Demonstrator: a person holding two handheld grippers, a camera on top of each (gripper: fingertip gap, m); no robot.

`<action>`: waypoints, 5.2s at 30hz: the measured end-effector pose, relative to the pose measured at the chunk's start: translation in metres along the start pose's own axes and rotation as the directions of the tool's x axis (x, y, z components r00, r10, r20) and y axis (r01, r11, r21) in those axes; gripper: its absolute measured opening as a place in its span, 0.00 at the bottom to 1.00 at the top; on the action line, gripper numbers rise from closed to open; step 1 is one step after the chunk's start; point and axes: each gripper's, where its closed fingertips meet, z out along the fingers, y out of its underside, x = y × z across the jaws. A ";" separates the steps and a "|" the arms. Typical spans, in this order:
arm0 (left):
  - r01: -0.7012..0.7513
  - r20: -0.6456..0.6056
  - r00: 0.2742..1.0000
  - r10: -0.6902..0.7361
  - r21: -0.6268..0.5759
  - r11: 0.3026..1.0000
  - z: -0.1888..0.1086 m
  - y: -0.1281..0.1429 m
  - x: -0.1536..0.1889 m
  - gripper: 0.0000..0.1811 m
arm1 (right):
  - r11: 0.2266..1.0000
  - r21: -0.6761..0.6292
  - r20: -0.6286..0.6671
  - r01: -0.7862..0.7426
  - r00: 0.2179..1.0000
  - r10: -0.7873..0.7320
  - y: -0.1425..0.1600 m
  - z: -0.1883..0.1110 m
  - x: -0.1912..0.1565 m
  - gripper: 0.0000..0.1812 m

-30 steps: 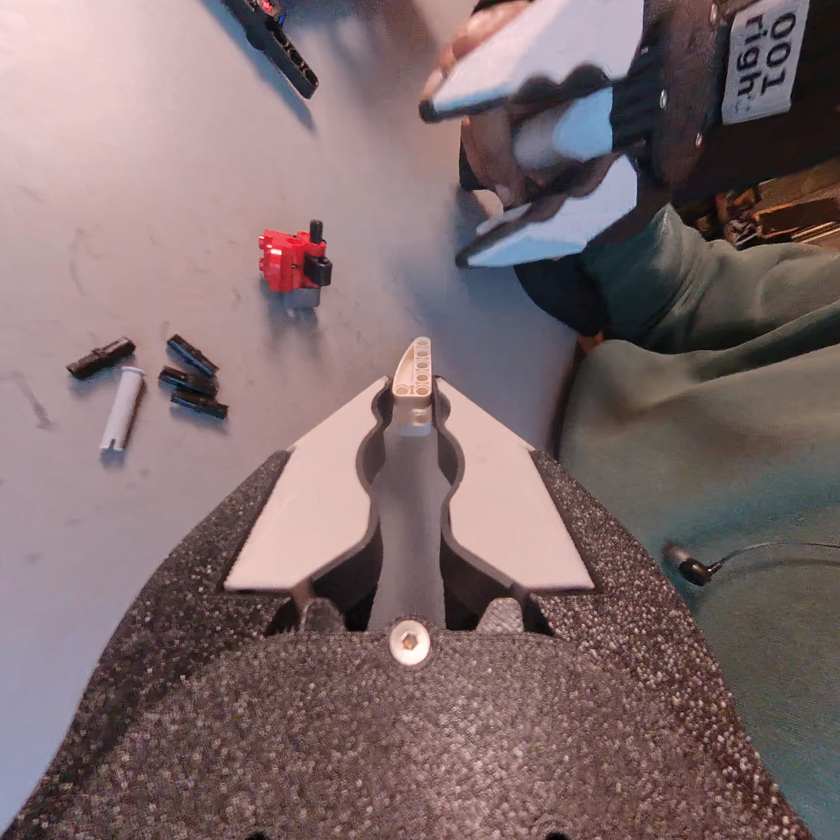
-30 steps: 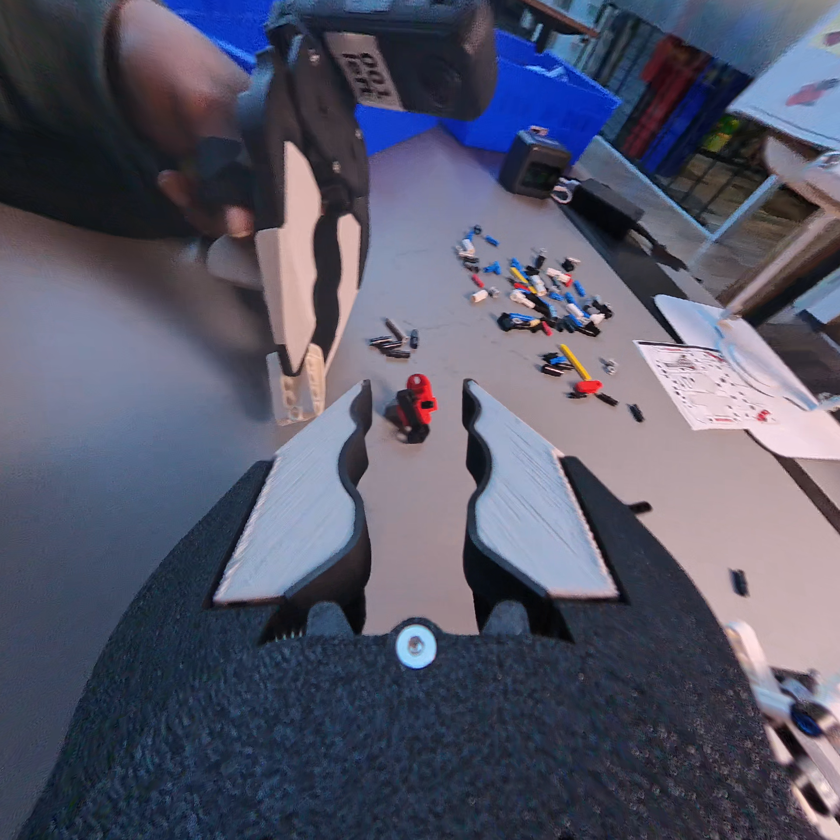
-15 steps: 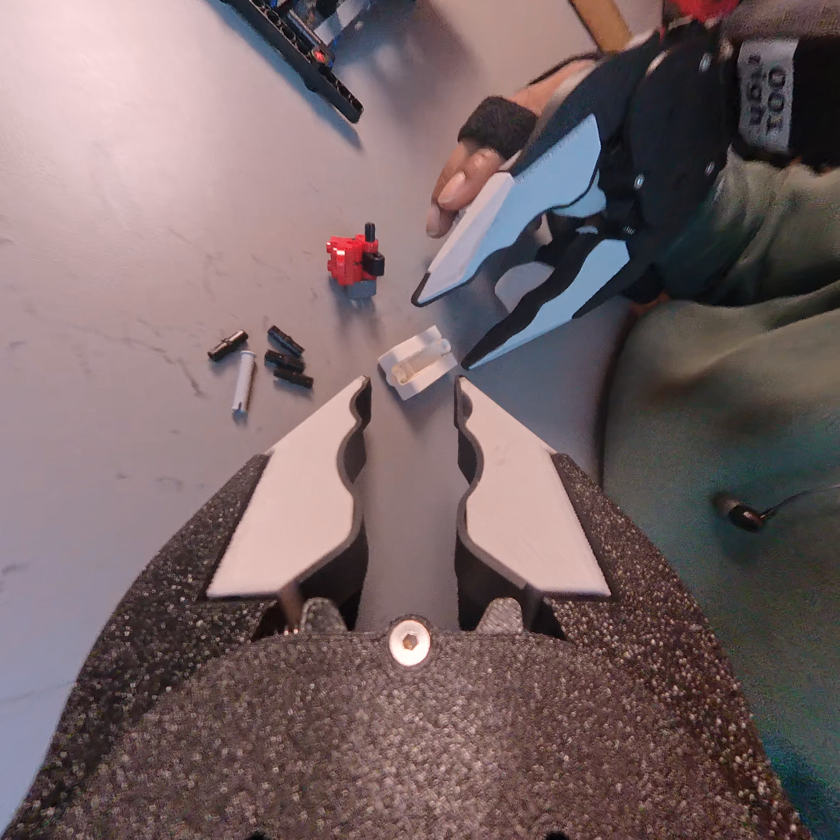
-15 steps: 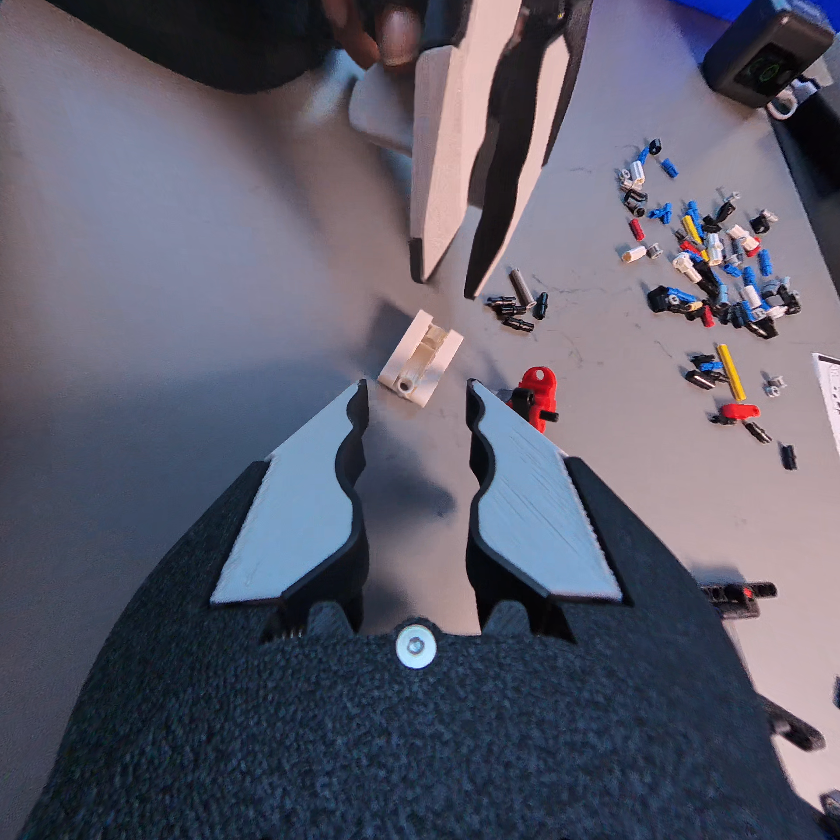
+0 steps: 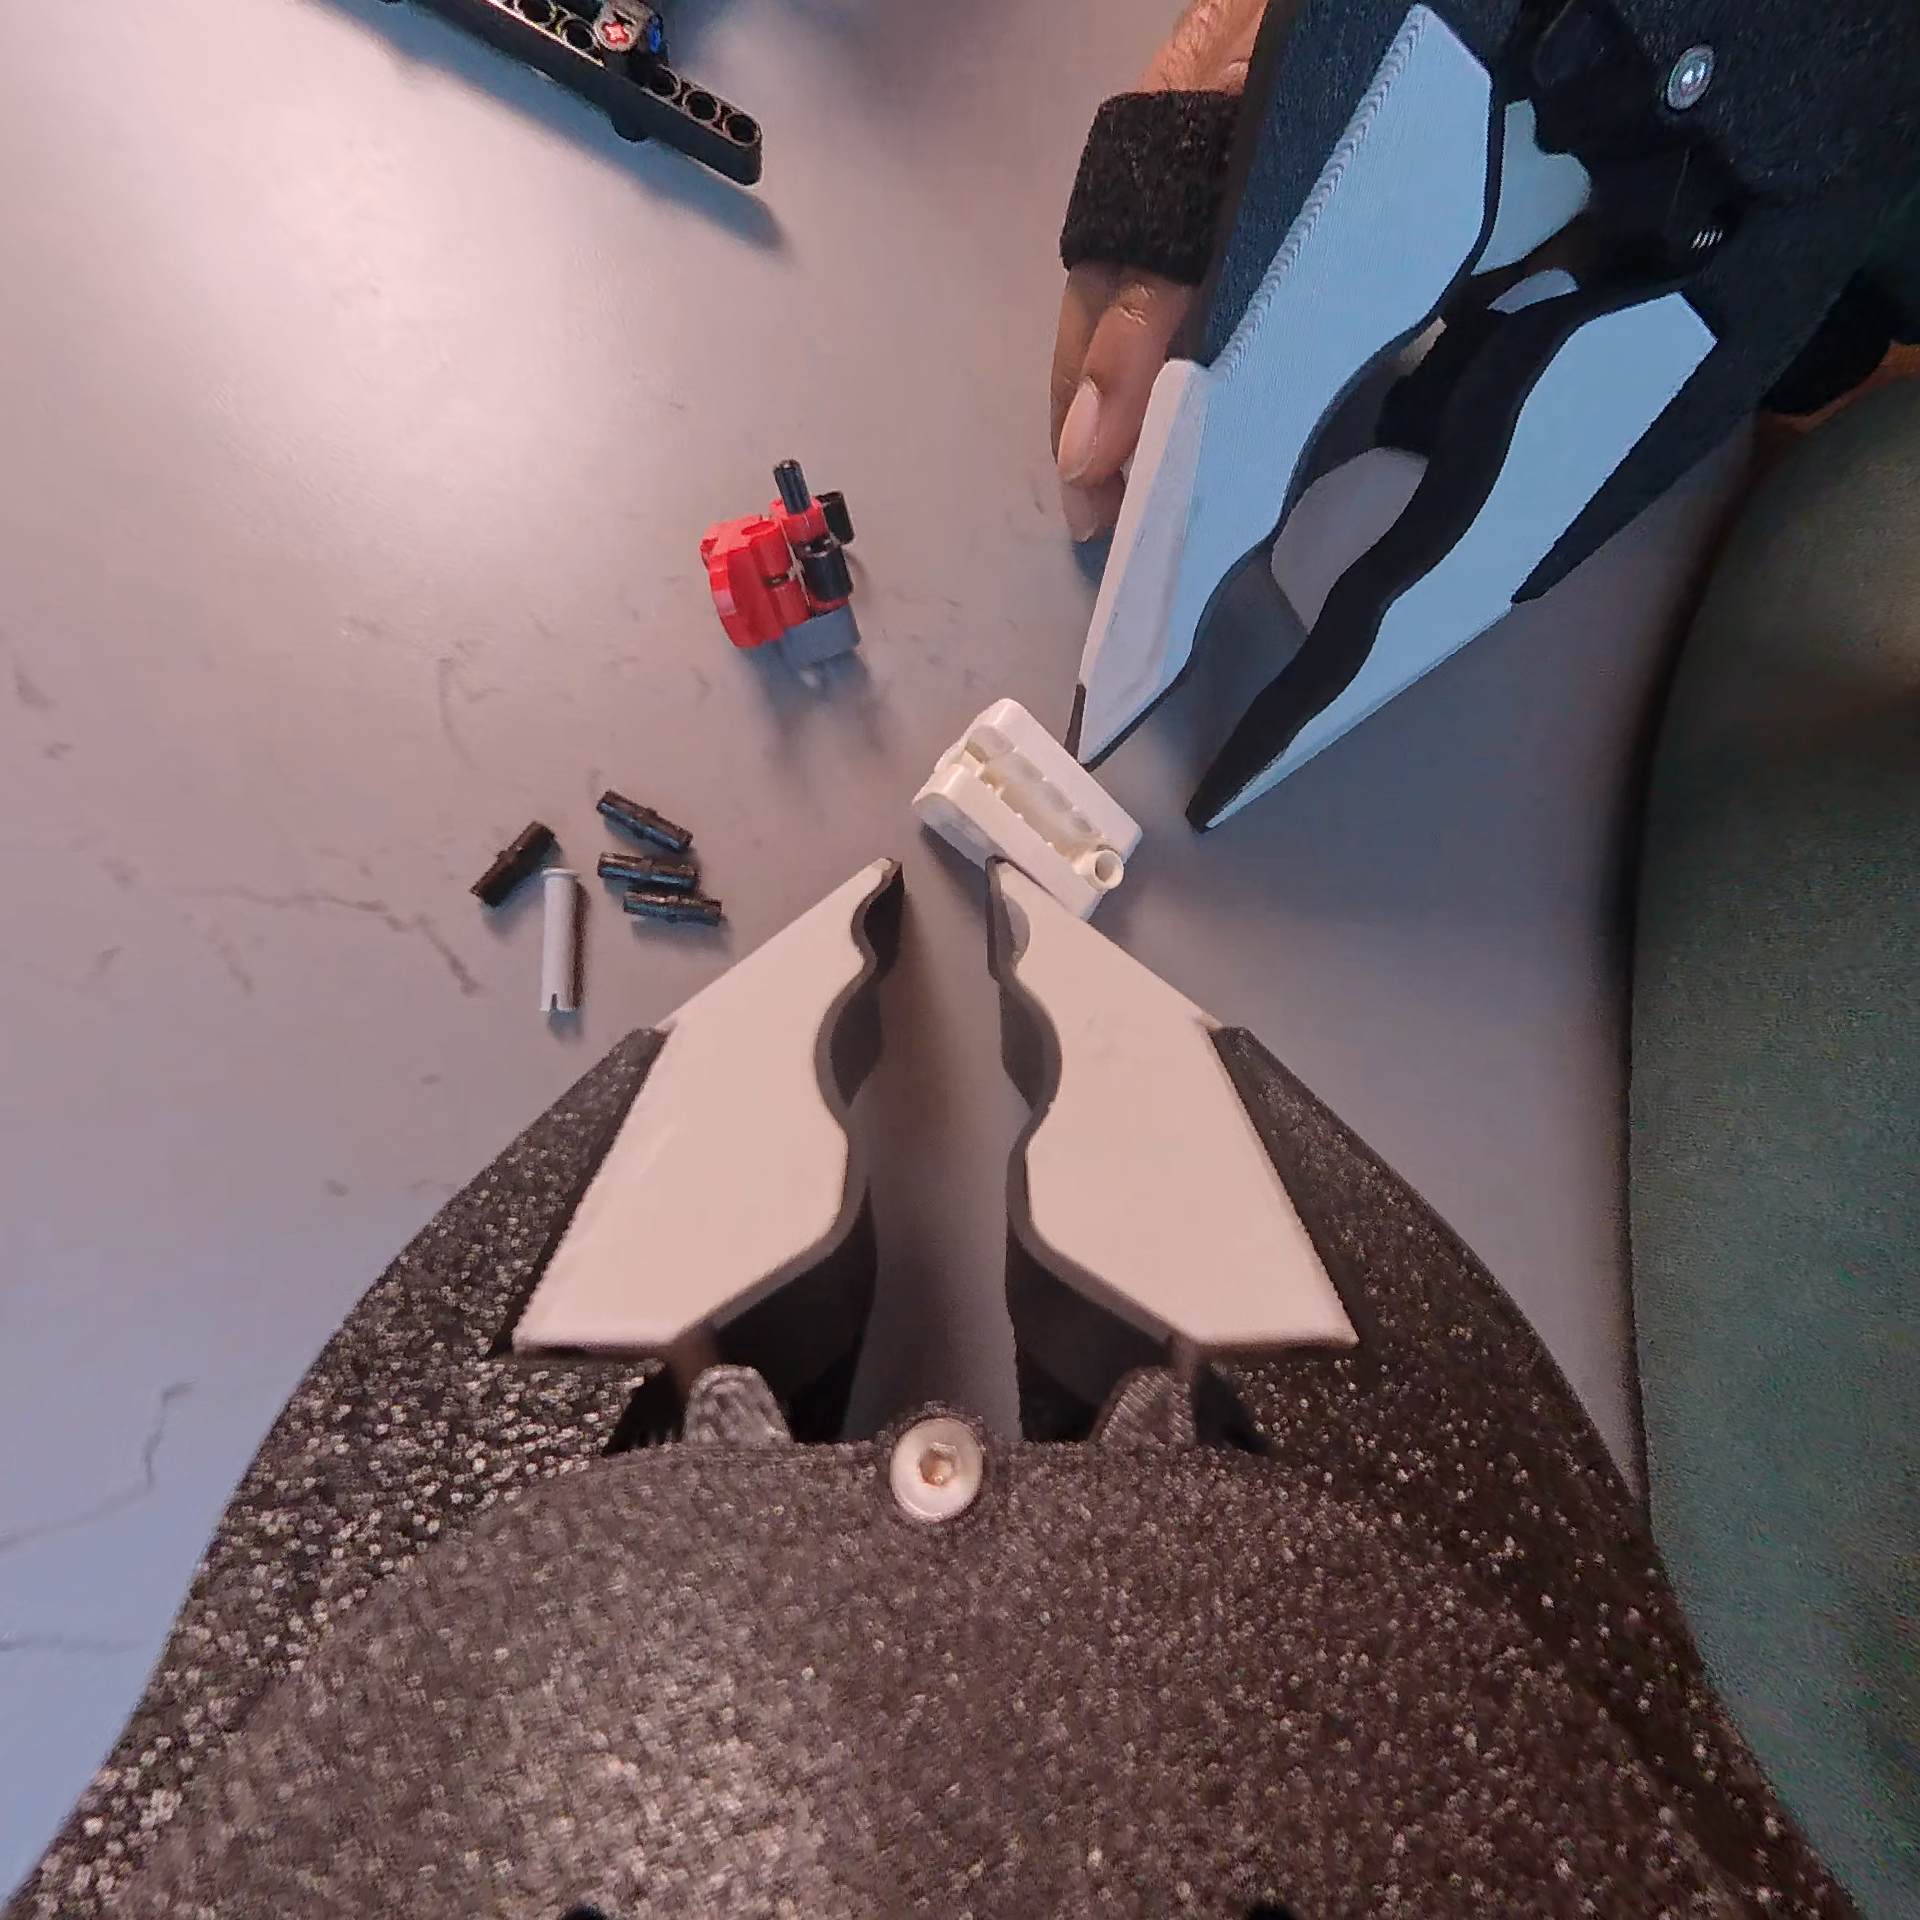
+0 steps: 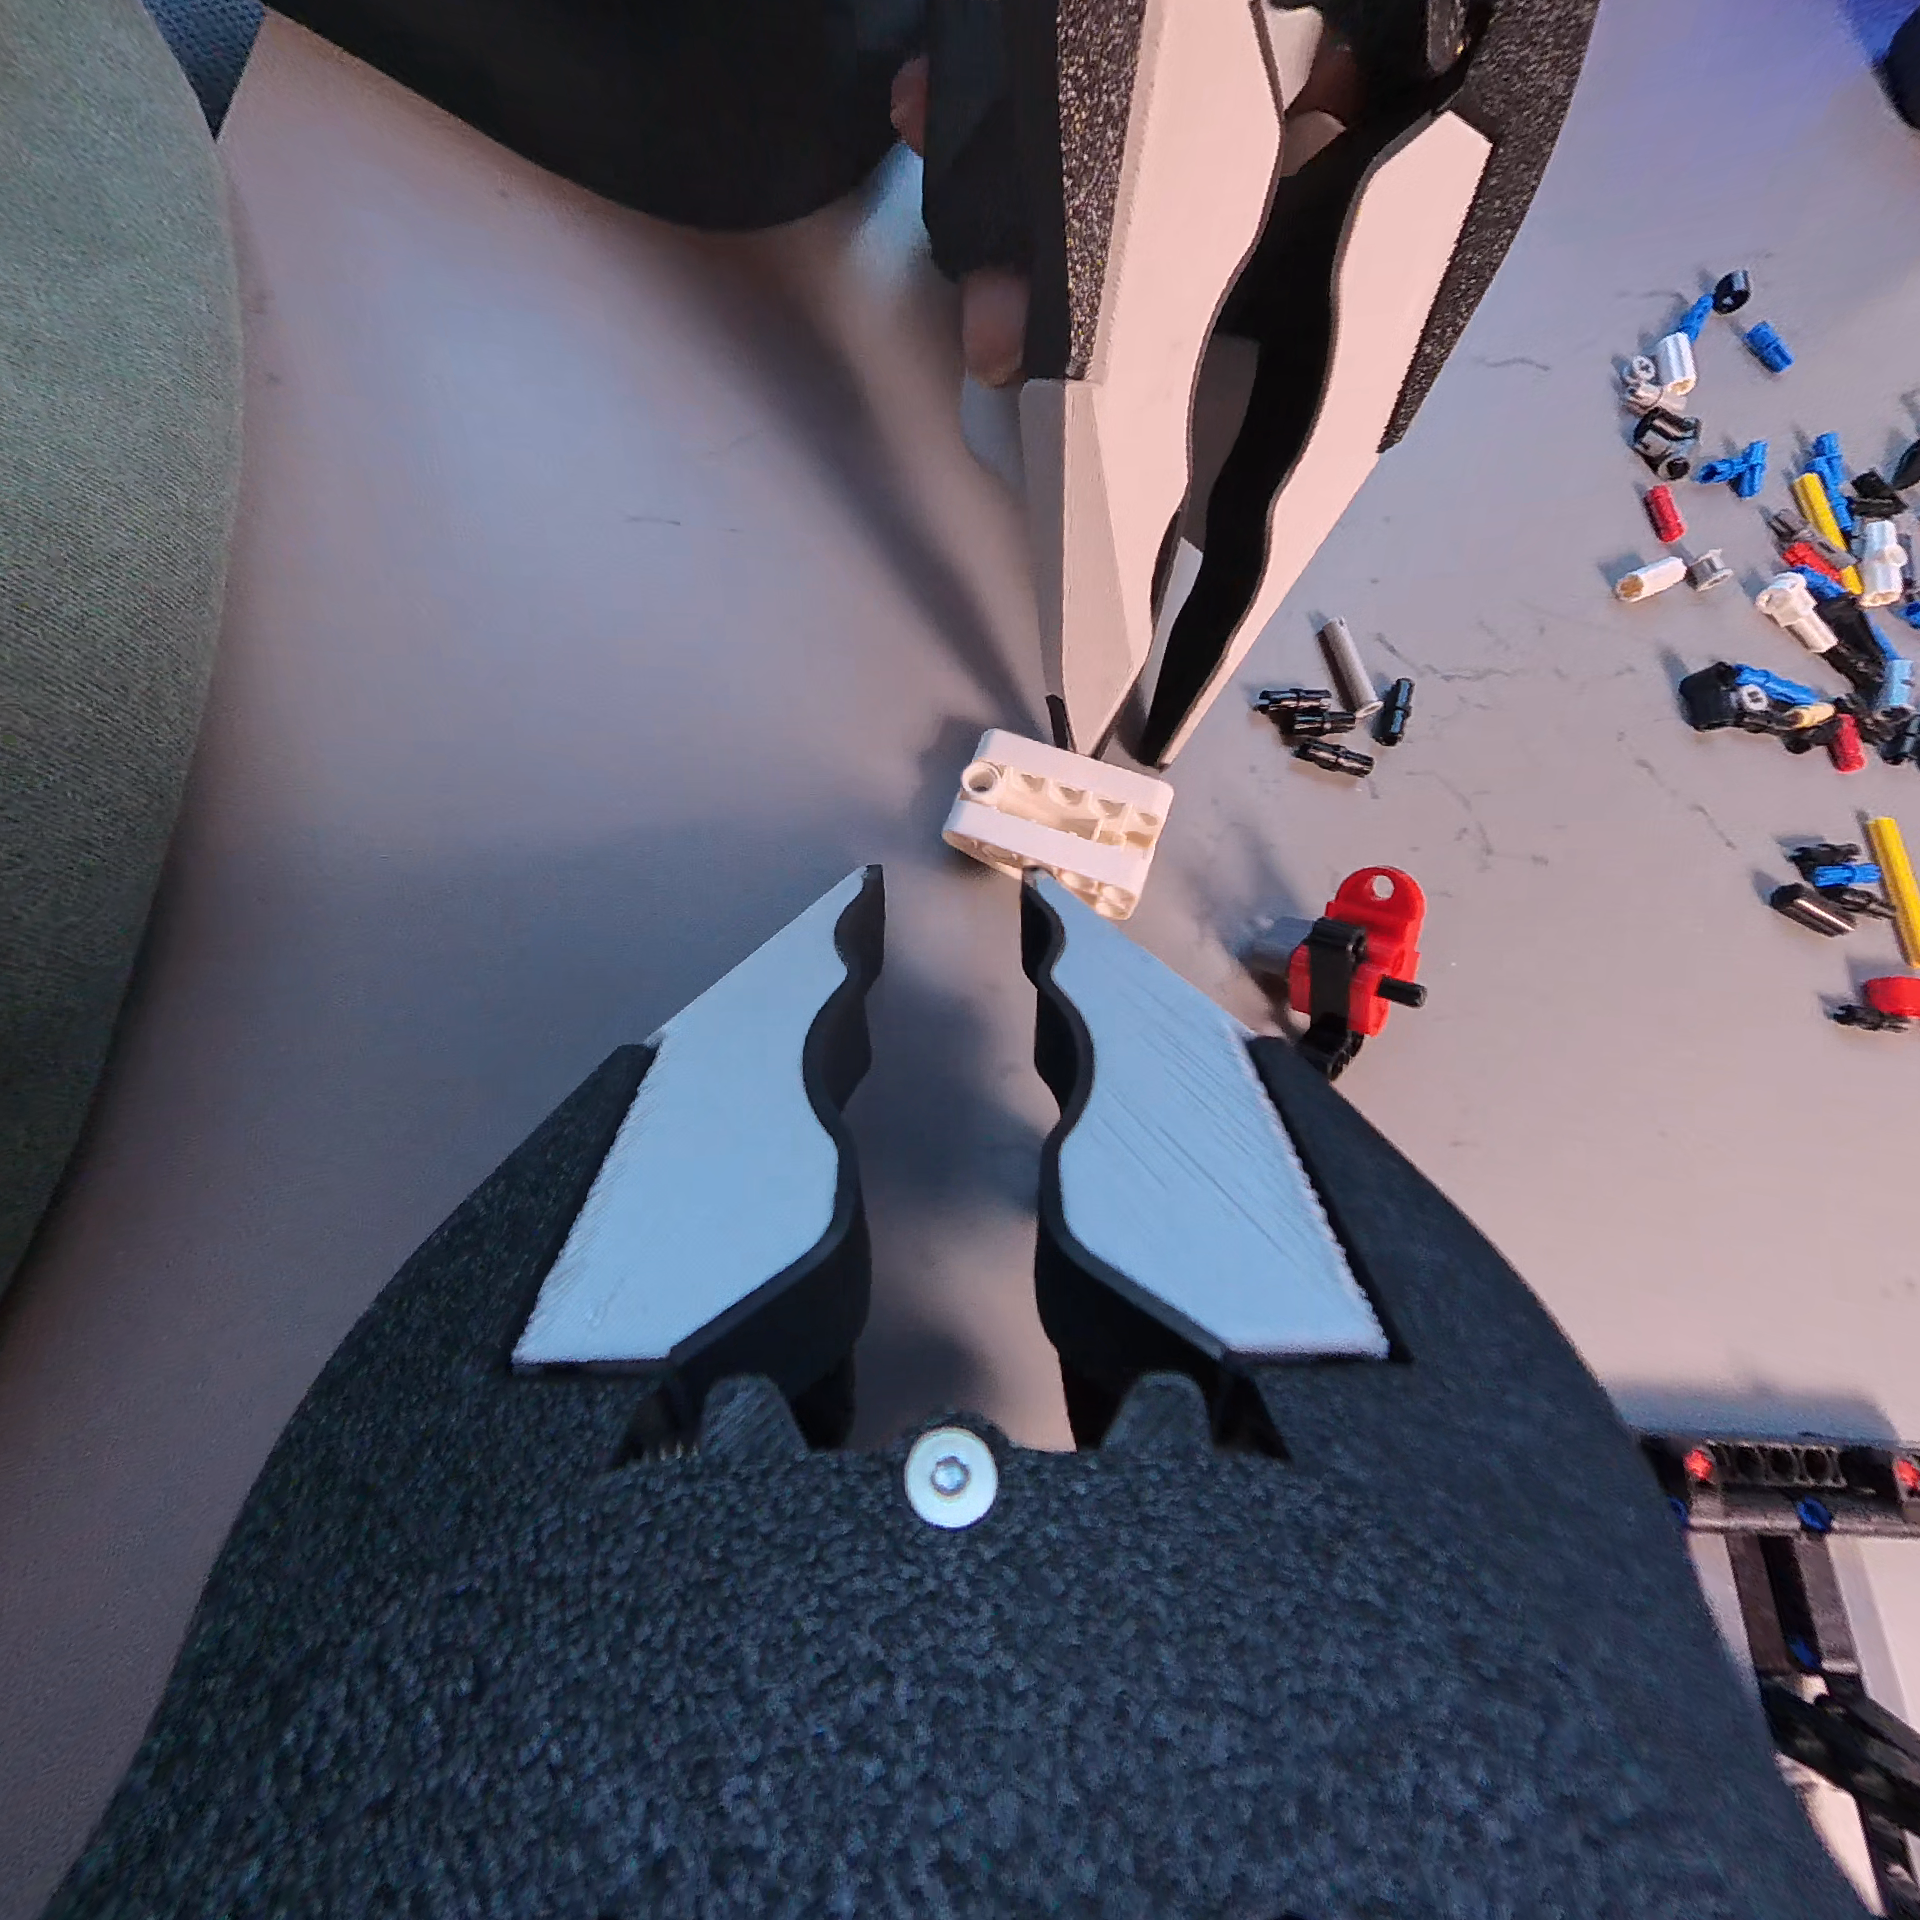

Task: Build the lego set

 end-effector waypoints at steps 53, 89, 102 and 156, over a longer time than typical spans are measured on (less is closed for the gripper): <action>-0.082 0.420 0.907 0.021 0.127 0.989 -0.052 0.000 -0.089 0.07 | 0.948 -0.178 -0.089 -0.263 0.964 0.250 -0.015 0.048 0.106 0.04; 0.501 -0.612 0.774 -0.164 0.433 0.749 -0.067 -0.083 0.023 0.04 | 0.951 0.286 -0.286 0.116 0.958 -0.031 -0.080 -0.055 0.062 0.02; 0.692 -0.840 0.534 -0.095 0.370 0.620 -0.077 -0.117 0.040 0.02 | 0.851 0.513 -0.332 0.114 0.941 0.074 -0.089 -0.094 0.063 0.02; -0.275 0.136 0.954 0.268 0.035 0.961 -0.004 -0.010 -0.017 0.20 | 0.936 0.350 -0.304 -0.032 0.941 0.146 -0.022 -0.080 0.078 0.02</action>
